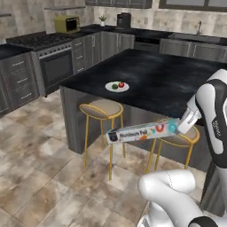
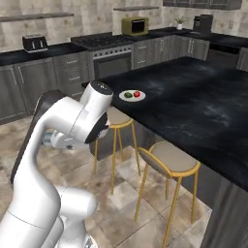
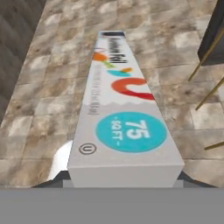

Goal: Retrieve the tupperware and aluminum foil from the cabinet and place them on the dining counter near the plate with avocado and tomato to prepare for storing leftovers.

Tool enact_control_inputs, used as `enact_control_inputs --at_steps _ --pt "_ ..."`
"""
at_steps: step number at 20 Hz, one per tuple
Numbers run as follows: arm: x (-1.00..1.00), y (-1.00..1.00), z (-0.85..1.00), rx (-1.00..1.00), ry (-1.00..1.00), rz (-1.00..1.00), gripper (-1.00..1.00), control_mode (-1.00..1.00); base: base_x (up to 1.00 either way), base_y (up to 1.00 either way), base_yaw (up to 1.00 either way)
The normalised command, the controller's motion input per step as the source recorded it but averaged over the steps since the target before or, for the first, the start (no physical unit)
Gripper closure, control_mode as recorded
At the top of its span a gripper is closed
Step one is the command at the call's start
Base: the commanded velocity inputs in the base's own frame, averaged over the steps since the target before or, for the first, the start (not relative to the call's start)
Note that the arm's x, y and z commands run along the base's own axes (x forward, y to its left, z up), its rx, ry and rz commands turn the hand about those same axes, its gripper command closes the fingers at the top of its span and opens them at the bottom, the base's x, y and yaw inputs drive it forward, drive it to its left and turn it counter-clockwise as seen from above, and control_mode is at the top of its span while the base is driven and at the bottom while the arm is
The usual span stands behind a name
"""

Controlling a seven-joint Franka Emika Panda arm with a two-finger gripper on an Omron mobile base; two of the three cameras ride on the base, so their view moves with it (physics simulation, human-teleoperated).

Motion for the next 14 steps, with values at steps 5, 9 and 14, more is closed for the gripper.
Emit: enact_control_inputs --at_steps 5,9,14 --pt "0.00 0.00 0.00 0.00 0.00 0.00 1.00 1.00 0.89 1.00 -0.57" --pt "0.00 0.00 0.00 0.00 0.00 0.00 1.00 1.00 0.91 1.00 -0.57" --pt "0.00 0.00 0.00 0.00 0.00 0.00 1.00 1.00 0.90 1.00 -0.58"
